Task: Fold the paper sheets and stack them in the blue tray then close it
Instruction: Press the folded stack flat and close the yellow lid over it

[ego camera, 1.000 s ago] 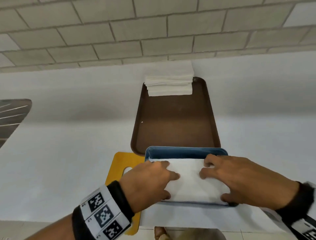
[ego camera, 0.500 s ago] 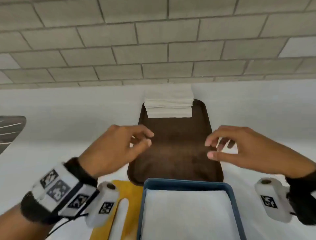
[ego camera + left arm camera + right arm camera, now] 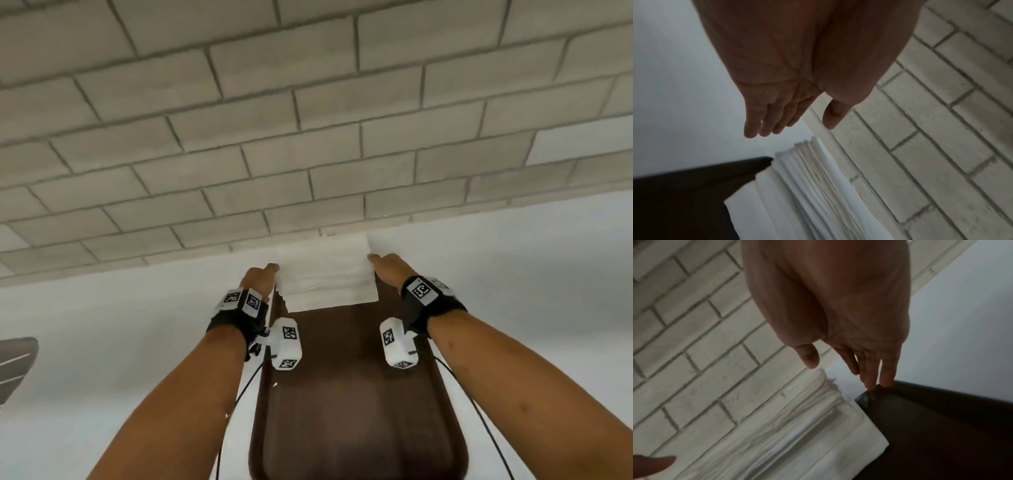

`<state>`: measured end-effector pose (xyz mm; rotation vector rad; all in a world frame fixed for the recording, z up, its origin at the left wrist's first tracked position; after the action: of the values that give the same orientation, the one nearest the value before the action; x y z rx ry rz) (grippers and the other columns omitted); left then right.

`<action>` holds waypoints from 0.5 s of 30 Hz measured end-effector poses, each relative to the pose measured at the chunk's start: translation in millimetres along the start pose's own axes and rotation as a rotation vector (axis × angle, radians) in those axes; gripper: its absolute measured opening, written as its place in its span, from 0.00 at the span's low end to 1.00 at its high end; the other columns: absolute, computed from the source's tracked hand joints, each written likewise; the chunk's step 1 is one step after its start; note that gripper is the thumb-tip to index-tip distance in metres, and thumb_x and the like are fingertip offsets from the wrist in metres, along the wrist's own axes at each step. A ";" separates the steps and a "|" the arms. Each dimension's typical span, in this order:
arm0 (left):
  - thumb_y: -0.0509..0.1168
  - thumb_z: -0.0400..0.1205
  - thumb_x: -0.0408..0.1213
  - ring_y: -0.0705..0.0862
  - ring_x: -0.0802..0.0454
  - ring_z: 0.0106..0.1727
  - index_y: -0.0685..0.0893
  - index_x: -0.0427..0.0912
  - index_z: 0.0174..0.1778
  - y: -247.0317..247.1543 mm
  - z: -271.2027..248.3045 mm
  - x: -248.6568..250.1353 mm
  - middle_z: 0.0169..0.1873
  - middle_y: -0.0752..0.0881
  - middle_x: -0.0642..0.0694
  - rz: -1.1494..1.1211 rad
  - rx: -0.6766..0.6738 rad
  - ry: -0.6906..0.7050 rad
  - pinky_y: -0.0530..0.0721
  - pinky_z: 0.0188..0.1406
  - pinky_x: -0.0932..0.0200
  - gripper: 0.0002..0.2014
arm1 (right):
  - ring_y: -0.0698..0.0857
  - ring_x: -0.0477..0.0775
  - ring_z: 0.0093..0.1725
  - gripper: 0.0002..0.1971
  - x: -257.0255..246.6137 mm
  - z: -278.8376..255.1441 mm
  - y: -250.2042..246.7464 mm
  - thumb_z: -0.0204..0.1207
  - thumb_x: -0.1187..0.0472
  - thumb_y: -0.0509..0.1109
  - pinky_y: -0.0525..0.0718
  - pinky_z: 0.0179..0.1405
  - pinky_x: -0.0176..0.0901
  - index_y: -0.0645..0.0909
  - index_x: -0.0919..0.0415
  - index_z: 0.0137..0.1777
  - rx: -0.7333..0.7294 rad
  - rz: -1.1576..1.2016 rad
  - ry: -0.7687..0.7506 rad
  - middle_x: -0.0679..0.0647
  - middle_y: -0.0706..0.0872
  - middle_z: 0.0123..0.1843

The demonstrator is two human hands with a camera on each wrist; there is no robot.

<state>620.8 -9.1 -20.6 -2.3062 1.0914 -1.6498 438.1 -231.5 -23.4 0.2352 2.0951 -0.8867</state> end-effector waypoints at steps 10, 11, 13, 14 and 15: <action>0.56 0.90 0.50 0.81 0.33 0.70 0.79 0.29 0.74 19.3 0.9 23.9 0.72 0.82 0.31 0.264 0.049 0.076 0.77 0.65 0.52 0.28 | 0.85 0.67 0.59 0.17 -19.7 2.4 -1.0 0.82 0.56 0.64 0.80 0.57 0.52 0.83 0.72 0.57 0.189 0.157 -0.156 0.64 0.88 0.53; 0.55 0.90 0.50 0.80 0.34 0.72 0.78 0.29 0.75 19.2 2.9 23.9 0.73 0.81 0.32 0.268 0.052 0.082 0.76 0.65 0.52 0.28 | 0.84 0.64 0.60 0.16 -22.5 3.6 -0.7 0.81 0.56 0.66 0.80 0.59 0.51 0.83 0.68 0.60 0.195 0.168 -0.170 0.61 0.88 0.57; 0.54 0.90 0.49 0.78 0.35 0.73 0.78 0.31 0.75 18.5 4.0 26.4 0.74 0.80 0.33 0.282 0.056 0.104 0.73 0.61 0.55 0.27 | 0.83 0.60 0.62 0.19 -27.2 5.6 0.3 0.78 0.54 0.70 0.80 0.62 0.50 0.80 0.59 0.66 0.198 0.208 -0.177 0.57 0.86 0.64; 0.54 0.90 0.48 0.78 0.35 0.72 0.79 0.31 0.74 17.8 1.9 29.5 0.73 0.80 0.34 0.285 0.062 0.120 0.71 0.58 0.56 0.26 | 0.83 0.60 0.63 0.21 -29.2 7.4 0.8 0.76 0.52 0.72 0.79 0.64 0.51 0.78 0.57 0.67 0.206 0.204 -0.175 0.56 0.85 0.65; 0.55 0.90 0.48 0.78 0.36 0.72 0.79 0.32 0.73 17.5 1.6 30.8 0.72 0.80 0.35 0.288 0.061 0.122 0.69 0.57 0.56 0.25 | 0.82 0.60 0.63 0.22 -31.0 9.4 0.9 0.75 0.50 0.72 0.77 0.66 0.53 0.77 0.55 0.67 0.221 0.161 -0.176 0.55 0.84 0.65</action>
<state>618.4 -41.0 -5.3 -1.9250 1.3063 -1.6990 464.2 -232.9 -4.2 0.4203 1.7899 -1.0037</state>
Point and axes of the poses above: each hand's wrist, its own z-axis towards the middle knuckle, its own y-axis out of the palm, x = y × z, the point moved 8 cm from there along z, towards the middle knuckle
